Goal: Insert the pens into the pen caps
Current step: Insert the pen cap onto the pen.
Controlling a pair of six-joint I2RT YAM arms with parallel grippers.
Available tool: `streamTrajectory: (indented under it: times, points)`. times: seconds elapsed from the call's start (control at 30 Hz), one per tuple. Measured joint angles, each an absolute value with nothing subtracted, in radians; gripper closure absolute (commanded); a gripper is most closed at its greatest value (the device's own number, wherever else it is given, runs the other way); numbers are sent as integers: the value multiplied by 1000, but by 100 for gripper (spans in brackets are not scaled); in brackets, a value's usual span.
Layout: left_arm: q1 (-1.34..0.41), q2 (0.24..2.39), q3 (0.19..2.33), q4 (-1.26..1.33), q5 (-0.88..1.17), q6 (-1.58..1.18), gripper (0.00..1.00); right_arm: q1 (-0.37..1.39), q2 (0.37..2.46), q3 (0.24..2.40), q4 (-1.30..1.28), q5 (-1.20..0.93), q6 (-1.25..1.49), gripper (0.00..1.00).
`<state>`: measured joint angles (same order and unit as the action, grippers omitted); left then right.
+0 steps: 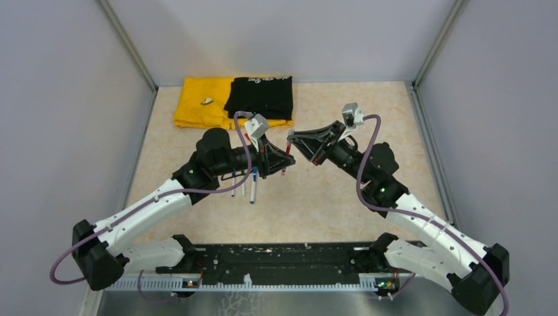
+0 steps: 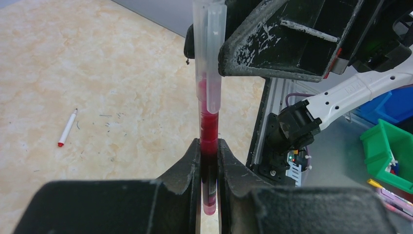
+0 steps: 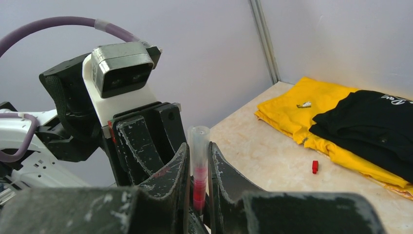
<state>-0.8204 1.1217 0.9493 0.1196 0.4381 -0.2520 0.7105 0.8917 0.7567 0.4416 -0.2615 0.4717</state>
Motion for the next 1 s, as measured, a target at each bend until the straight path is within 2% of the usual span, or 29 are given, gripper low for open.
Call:
streamTrajectory:
  times: [0.1, 0.73, 0.87, 1.0]
  points:
    - [-820, 1122, 949, 117, 434, -254, 100, 710, 892, 750, 451, -265, 472, 100]
    - [-823, 1121, 949, 169, 429, -254, 100, 710, 857, 776, 338, -269, 479, 48]
    - [-823, 1121, 949, 172, 435, -253, 100, 710, 845, 829, 274, -252, 455, 40]
    - [-823, 1121, 949, 173, 457, -253, 100, 710, 844, 930, 184, -255, 416, 38]
